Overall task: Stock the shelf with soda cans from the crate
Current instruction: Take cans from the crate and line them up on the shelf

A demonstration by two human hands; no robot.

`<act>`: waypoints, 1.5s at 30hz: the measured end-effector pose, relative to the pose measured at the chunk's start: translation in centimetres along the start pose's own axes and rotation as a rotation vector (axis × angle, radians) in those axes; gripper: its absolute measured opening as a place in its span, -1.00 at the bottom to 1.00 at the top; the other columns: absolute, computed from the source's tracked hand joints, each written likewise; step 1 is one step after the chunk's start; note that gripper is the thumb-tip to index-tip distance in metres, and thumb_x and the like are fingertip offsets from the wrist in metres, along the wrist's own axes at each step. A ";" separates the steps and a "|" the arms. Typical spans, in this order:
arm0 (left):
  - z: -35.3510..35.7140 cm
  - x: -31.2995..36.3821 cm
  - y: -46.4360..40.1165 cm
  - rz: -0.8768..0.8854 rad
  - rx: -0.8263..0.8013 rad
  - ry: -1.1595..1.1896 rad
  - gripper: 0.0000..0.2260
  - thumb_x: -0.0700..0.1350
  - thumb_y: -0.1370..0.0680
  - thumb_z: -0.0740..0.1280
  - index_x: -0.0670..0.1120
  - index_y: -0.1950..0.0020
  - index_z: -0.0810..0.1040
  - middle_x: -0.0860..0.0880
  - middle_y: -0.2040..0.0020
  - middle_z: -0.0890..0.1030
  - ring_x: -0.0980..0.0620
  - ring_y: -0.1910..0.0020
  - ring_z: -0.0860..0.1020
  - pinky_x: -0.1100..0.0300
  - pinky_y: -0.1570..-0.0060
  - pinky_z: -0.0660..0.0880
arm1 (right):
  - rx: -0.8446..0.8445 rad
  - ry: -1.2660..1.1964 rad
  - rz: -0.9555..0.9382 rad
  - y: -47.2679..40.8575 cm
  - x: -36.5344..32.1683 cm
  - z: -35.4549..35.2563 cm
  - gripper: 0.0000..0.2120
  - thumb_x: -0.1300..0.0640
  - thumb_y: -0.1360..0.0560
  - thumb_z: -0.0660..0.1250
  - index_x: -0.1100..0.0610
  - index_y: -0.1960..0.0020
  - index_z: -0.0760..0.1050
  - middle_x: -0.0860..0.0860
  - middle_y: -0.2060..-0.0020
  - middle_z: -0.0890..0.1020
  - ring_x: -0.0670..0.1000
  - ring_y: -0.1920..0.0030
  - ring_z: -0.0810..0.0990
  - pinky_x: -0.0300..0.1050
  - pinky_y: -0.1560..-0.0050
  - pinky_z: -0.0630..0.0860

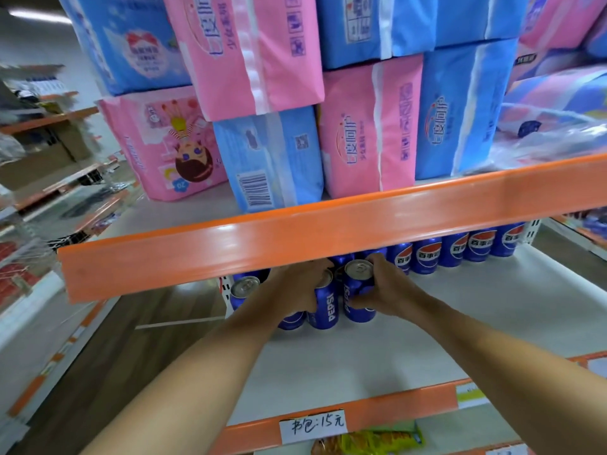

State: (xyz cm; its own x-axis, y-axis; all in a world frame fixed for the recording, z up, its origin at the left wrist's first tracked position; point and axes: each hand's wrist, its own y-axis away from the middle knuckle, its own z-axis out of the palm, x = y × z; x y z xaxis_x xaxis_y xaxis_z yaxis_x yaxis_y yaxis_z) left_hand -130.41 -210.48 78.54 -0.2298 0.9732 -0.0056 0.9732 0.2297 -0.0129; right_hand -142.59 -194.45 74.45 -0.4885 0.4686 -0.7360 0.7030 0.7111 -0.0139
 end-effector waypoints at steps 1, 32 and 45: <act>-0.3 -0.1 -0.1 0.024 0.004 -0.017 -0.42 -0.08 -0.43 0.53 -0.01 -0.42 0.43 -0.03 -0.32 0.55 -0.12 -0.31 0.49 0.13 -0.02 0.30 | 0.002 0.030 -0.015 0.1 0.0 -0.3 -0.29 0.17 -0.24 0.59 0.11 -0.30 0.33 -0.02 -0.09 0.57 0.01 -0.05 0.58 -0.23 0.14 0.53; -0.5 0.9 -0.5 -0.126 0.030 -0.131 -0.48 0.33 -0.49 0.36 -0.08 -0.17 0.48 -0.05 -0.08 0.56 -0.03 0.03 0.47 0.12 0.13 0.33 | -0.020 0.060 -0.031 0.3 0.4 -1.8 -0.42 0.24 -0.31 0.50 0.04 -0.27 0.41 -0.02 -0.04 0.59 -0.02 0.07 0.59 -0.01 0.12 0.64; -0.6 0.5 -1.5 -0.083 -0.101 0.067 -0.45 0.09 -0.44 0.52 -0.08 -0.32 0.41 -0.06 -0.16 0.57 -0.08 -0.07 0.54 0.13 0.02 0.39 | -0.021 -0.015 -0.062 -0.3 1.3 -1.4 -0.37 0.24 -0.25 0.50 -0.08 -0.26 0.43 -0.13 -0.01 0.62 -0.05 0.05 0.60 -0.09 0.08 0.65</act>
State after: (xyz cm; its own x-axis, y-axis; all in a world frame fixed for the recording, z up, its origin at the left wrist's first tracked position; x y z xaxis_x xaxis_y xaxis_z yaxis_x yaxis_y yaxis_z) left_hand -132.03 -210.32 79.16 -0.3111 0.9486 0.0581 0.9479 0.3054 0.0903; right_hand -144.14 -193.33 74.43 -0.5230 0.4152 -0.7443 0.6603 0.7496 -0.0458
